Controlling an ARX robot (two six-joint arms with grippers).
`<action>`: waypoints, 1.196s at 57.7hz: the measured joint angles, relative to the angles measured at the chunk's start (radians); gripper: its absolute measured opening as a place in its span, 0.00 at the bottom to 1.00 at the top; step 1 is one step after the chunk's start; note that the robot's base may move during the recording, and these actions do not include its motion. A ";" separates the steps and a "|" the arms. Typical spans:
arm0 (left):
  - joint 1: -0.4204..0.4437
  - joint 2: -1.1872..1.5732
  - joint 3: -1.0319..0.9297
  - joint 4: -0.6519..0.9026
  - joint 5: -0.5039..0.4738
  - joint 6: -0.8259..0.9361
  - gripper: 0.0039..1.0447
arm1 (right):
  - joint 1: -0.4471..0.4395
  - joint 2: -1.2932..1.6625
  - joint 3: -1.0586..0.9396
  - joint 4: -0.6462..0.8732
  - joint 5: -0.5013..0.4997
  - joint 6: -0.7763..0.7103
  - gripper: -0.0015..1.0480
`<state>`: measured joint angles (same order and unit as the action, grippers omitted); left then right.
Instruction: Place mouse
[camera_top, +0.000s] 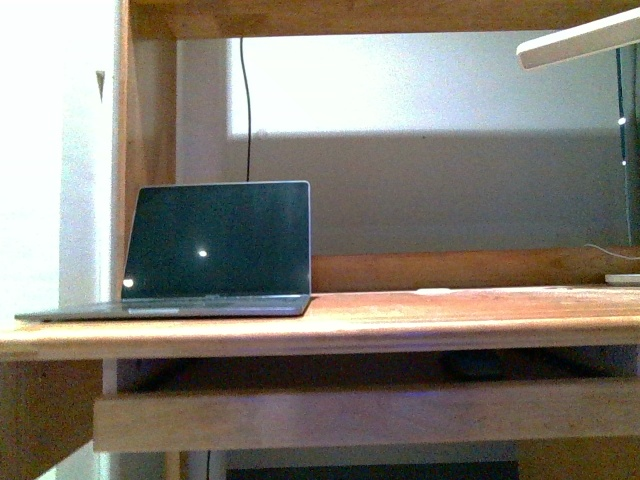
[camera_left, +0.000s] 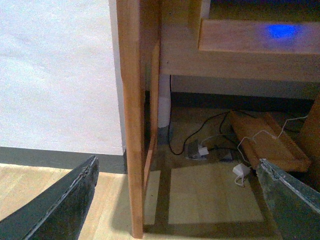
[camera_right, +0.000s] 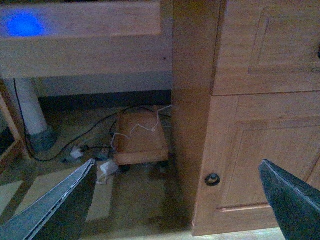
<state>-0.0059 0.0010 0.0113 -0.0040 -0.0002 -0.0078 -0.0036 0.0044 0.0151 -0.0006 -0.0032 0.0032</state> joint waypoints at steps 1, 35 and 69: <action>0.000 0.000 0.000 0.000 0.000 0.000 0.93 | 0.000 0.000 0.000 0.000 0.000 0.000 0.93; 0.135 0.446 0.144 0.012 0.362 0.044 0.93 | 0.000 0.000 0.000 0.000 0.000 -0.001 0.93; 0.056 1.744 0.531 1.059 0.450 1.412 0.93 | 0.000 0.000 0.000 0.000 0.000 -0.001 0.93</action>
<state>0.0498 1.7454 0.5419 1.0554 0.4500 1.4044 -0.0036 0.0044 0.0151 -0.0006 -0.0032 0.0025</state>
